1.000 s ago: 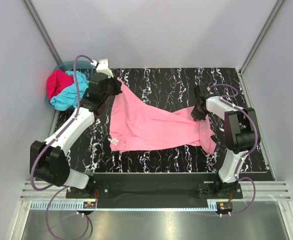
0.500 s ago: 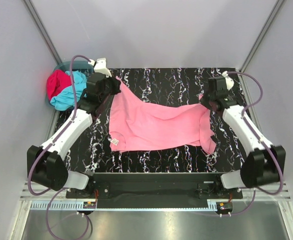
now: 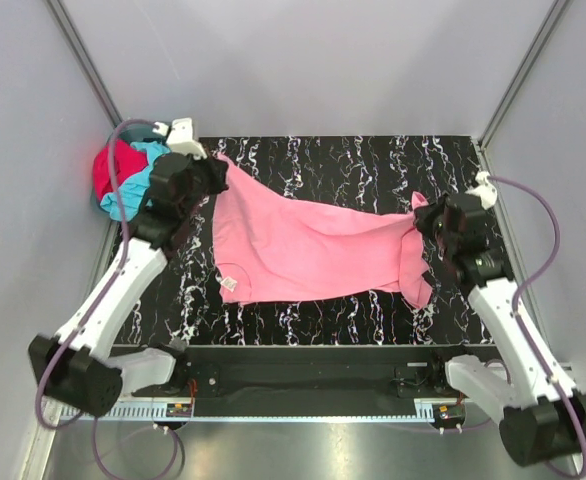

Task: Fold and stack the t-shirts
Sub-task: Flatten the tshirt out

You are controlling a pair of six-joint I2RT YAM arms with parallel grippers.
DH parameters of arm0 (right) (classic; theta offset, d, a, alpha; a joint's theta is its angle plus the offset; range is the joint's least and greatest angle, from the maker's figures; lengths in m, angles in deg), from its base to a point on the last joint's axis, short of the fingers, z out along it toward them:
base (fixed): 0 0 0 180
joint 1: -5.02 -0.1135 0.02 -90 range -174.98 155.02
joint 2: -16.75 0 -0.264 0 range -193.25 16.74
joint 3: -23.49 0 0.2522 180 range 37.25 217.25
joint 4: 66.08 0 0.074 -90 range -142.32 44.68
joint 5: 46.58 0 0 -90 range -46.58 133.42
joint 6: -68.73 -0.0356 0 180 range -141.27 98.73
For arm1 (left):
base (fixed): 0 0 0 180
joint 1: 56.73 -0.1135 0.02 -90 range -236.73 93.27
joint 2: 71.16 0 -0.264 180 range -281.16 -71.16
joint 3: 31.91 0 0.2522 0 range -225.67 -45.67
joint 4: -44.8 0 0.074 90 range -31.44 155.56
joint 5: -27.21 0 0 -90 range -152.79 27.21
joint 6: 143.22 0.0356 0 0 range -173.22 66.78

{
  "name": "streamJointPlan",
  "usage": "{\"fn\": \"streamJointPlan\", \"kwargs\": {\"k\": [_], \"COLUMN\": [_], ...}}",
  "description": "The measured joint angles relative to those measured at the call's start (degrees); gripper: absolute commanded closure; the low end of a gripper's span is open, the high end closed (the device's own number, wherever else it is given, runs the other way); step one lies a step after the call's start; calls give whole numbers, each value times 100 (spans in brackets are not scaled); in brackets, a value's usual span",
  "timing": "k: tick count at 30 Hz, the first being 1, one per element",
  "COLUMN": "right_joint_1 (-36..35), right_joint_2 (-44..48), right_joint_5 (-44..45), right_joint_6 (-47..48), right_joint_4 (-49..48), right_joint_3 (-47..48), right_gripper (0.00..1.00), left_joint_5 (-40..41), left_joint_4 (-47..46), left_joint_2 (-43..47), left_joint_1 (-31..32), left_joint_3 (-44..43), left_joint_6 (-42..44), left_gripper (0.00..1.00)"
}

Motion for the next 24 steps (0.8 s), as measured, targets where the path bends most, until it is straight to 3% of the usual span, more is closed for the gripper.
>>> {"fn": "streamJointPlan", "kwargs": {"k": [5, 10, 24], "right_joint_1": [0, 0, -2], "right_joint_2": [1008, 1692, 1655], "right_joint_5": [-15, -116, -780], "right_joint_6": [13, 17, 474], "right_joint_4": [-361, -599, -710], "right_joint_3": [-457, -295, 3049], "right_gripper": [100, 100, 100], "left_joint_5": [219, 269, -568], "left_joint_4": [433, 798, 1552], "left_joint_2": [1016, 1722, 1703], "left_joint_1": [76, 142, 175], "left_joint_3": [-138, -916, -4100], "left_joint_6": [195, 376, 916], "left_gripper": [100, 100, 100]}}
